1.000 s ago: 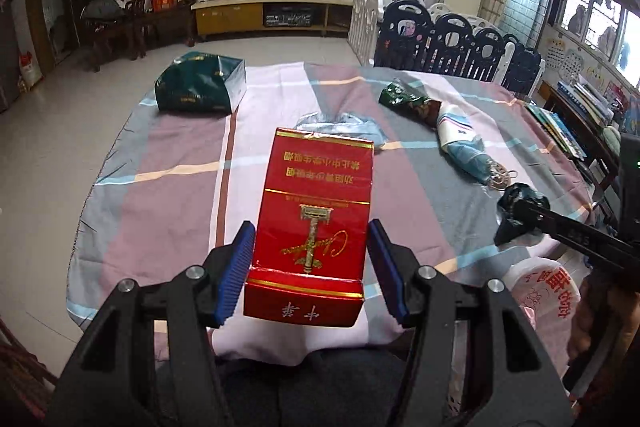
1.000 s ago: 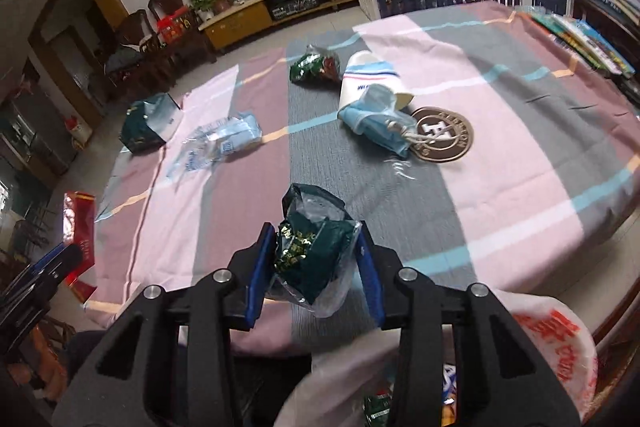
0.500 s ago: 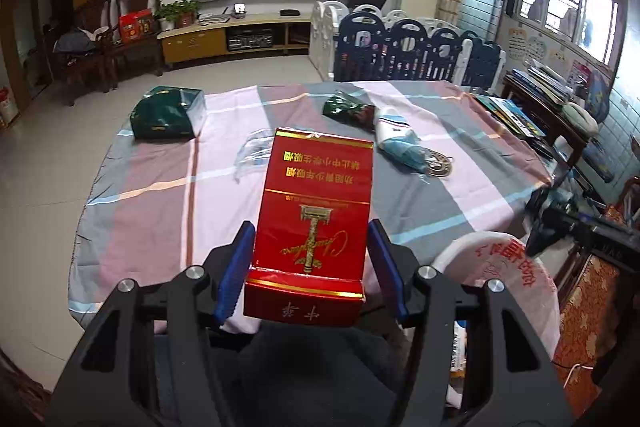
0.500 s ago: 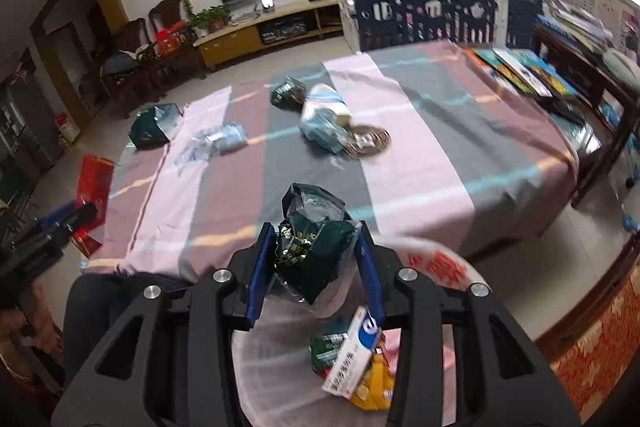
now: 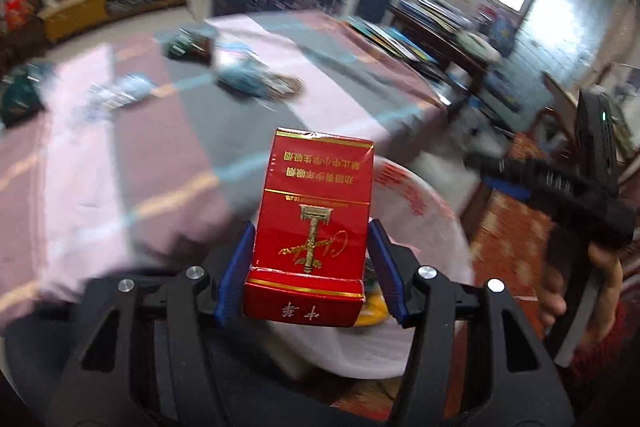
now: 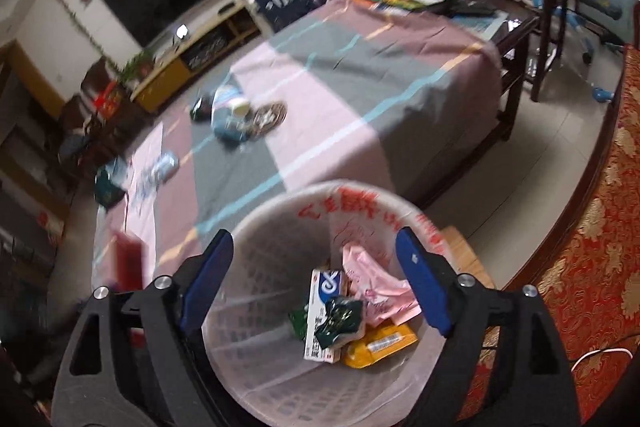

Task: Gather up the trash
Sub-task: 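Carry both items over the wastebasket and open both tools to drop them, then grasp the blue face mask with the right tool while the left tool approaches the plastic bag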

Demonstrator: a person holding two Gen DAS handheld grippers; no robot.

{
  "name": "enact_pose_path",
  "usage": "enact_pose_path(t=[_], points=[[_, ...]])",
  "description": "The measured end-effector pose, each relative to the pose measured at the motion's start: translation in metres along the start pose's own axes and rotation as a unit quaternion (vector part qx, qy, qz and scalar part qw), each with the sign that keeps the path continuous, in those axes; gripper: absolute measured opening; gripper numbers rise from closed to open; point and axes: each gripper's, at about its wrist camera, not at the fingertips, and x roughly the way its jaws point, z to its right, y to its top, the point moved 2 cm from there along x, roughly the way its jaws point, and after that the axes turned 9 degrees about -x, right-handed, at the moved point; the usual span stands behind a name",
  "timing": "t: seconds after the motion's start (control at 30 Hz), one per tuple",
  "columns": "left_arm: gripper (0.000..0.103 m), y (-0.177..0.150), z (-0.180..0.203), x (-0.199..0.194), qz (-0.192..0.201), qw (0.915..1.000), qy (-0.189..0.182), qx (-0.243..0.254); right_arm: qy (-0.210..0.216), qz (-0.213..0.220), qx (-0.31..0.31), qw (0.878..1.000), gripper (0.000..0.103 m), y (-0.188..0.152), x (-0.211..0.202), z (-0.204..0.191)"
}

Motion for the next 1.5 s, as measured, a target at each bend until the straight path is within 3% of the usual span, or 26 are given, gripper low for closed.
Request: enact_pose_path(t=[0.17, 0.2, 0.27, 0.3, 0.47, 0.53, 0.67, 0.83, 0.93, 1.03, 1.1, 1.23, 1.3, 1.37, 1.4, 1.43, 1.47, 1.5], points=[[0.060, -0.017, 0.042, 0.050, -0.065, 0.9939, -0.023, 0.086, -0.018, 0.028, 0.033, 0.999, 0.084, 0.007, -0.019, 0.030], [0.063, -0.018, 0.045, 0.055, -0.071, 0.9928, -0.026, 0.092, -0.020, 0.027, 0.037, 0.999, 0.084, 0.007, -0.018, 0.034], [0.082, -0.018, 0.046, 0.062, -0.073, 0.9930, -0.018, 0.091, -0.022, 0.024, 0.046, 0.998, 0.084, 0.005, -0.015, 0.039], [0.089, -0.016, 0.041, 0.062, -0.069, 0.9940, -0.014, 0.084, -0.020, 0.021, 0.050, 0.998, 0.084, 0.004, -0.013, 0.041], [0.090, -0.001, -0.009, 0.057, -0.061, 0.9981, -0.002, 0.002, -0.015, 0.005, 0.049, 0.999, 0.084, -0.002, -0.001, 0.038], [0.090, 0.011, -0.036, 0.049, -0.029, 0.9986, 0.033, -0.028, -0.013, -0.001, 0.044, 0.999, 0.084, -0.004, 0.004, 0.034], [0.090, 0.033, -0.108, 0.040, 0.015, 0.9876, 0.113, -0.108, -0.019, -0.014, 0.030, 0.999, 0.084, -0.009, 0.017, 0.027], [0.090, 0.081, -0.191, 0.038, 0.040, 0.9726, 0.145, -0.177, -0.022, -0.039, 0.031, 0.999, 0.084, -0.012, 0.036, 0.025], [0.094, 0.134, -0.230, 0.047, 0.065, 0.9621, 0.222, -0.144, -0.029, -0.051, 0.027, 0.998, 0.084, -0.012, 0.047, 0.023], [0.096, 0.181, -0.255, 0.075, 0.042, 0.9531, 0.285, -0.093, -0.032, -0.062, 0.033, 0.997, 0.084, -0.010, 0.058, 0.022], [0.096, 0.199, -0.259, 0.097, 0.017, 0.9558, 0.287, -0.060, -0.034, -0.066, 0.036, 0.997, 0.084, -0.006, 0.066, 0.019], [0.099, 0.211, -0.254, 0.136, -0.015, 0.9698, 0.243, -0.020, -0.025, -0.069, 0.032, 0.997, 0.084, 0.009, 0.086, 0.004], [0.099, 0.209, -0.251, 0.155, -0.035, 0.9696, 0.242, 0.007, -0.015, -0.066, 0.024, 0.997, 0.084, 0.017, 0.093, -0.009], [0.099, 0.201, -0.247, 0.167, -0.044, 0.9640, 0.260, 0.035, 0.000, -0.064, 0.011, 0.998, 0.084, 0.027, 0.103, -0.026], [0.094, 0.199, -0.247, 0.171, -0.045, 0.9618, 0.266, 0.045, 0.009, -0.062, 0.001, 0.998, 0.084, 0.033, 0.109, -0.037], [0.073, 0.197, -0.249, 0.172, -0.045, 0.9627, 0.263, 0.045, 0.017, -0.059, -0.011, 0.998, 0.084, 0.039, 0.115, -0.047], [0.063, 0.195, -0.251, 0.169, -0.044, 0.9671, 0.248, 0.034, 0.022, -0.054, -0.022, 0.998, 0.084, 0.045, 0.120, -0.056], [0.039, 0.195, -0.254, 0.164, -0.043, 0.9717, 0.232, 0.012, 0.025, -0.046, -0.038, 0.998, 0.084, 0.053, 0.127, -0.067]])
